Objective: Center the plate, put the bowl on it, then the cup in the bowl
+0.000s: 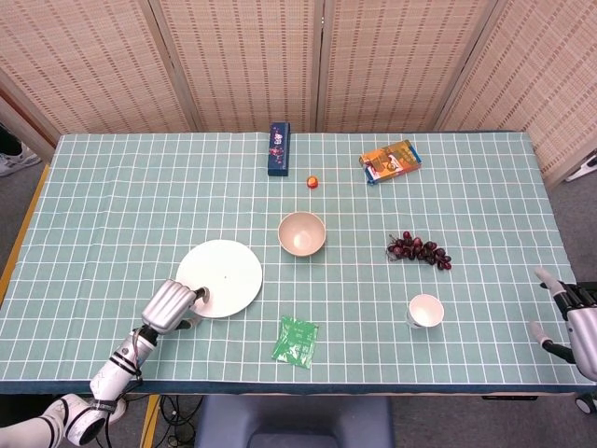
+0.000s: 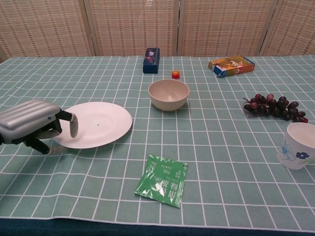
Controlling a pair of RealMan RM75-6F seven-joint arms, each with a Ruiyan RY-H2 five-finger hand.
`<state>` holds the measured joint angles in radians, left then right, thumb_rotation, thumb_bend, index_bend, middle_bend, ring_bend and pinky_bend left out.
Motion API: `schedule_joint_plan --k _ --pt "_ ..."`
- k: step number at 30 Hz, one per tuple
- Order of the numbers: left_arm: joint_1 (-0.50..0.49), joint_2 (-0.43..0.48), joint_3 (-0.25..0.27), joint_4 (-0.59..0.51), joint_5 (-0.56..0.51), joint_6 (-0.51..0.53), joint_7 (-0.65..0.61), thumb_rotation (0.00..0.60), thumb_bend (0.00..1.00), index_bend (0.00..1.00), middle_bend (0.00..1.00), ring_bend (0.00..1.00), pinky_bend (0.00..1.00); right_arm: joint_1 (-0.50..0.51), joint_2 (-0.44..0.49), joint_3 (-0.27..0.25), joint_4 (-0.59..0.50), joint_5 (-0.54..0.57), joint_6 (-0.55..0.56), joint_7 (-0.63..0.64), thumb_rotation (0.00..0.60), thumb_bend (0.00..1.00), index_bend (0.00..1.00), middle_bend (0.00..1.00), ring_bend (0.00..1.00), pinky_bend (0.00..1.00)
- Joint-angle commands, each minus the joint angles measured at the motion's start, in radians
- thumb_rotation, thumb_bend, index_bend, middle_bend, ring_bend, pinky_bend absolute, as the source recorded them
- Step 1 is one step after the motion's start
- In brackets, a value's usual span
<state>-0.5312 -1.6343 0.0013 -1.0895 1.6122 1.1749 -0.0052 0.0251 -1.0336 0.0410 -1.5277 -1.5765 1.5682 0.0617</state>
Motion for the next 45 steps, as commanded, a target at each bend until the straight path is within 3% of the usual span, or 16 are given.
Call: schedule_joint_plan --k 1,9,23,39,45 --pt "-0.003 -0.003 -0.003 0.000 0.000 0.004 -0.004 0.600 0.34 0.50 0.98 0.96 1.00 -0.002 0.001 0.000 0.000 0.000 0.003 0.000 0.600 0.26 0.12 0.30 0.30 0.36" --pt "-0.005 -0.023 0.008 0.032 0.022 0.037 -0.043 0.600 0.39 0.57 0.98 0.96 1.00 -0.004 0.004 0.002 0.000 0.001 0.006 0.002 0.600 0.26 0.12 0.30 0.30 0.36" --pt "-0.053 -0.058 0.035 0.065 0.151 0.158 -0.149 0.600 0.42 0.58 0.98 0.96 1.00 -0.002 0.011 0.005 -0.014 -0.001 0.006 -0.009 0.600 0.26 0.12 0.30 0.31 0.37" --pt "-0.172 -0.160 0.007 0.083 0.164 0.065 -0.107 0.600 0.42 0.56 0.96 0.94 1.00 -0.004 0.016 0.006 -0.028 0.001 0.007 -0.023 0.600 0.26 0.12 0.30 0.32 0.37" --pt "-0.186 -0.172 -0.002 0.057 0.122 0.003 -0.046 0.600 0.41 0.50 0.91 0.90 1.00 -0.006 0.015 0.007 -0.026 0.004 0.010 -0.021 0.600 0.26 0.12 0.30 0.32 0.37"
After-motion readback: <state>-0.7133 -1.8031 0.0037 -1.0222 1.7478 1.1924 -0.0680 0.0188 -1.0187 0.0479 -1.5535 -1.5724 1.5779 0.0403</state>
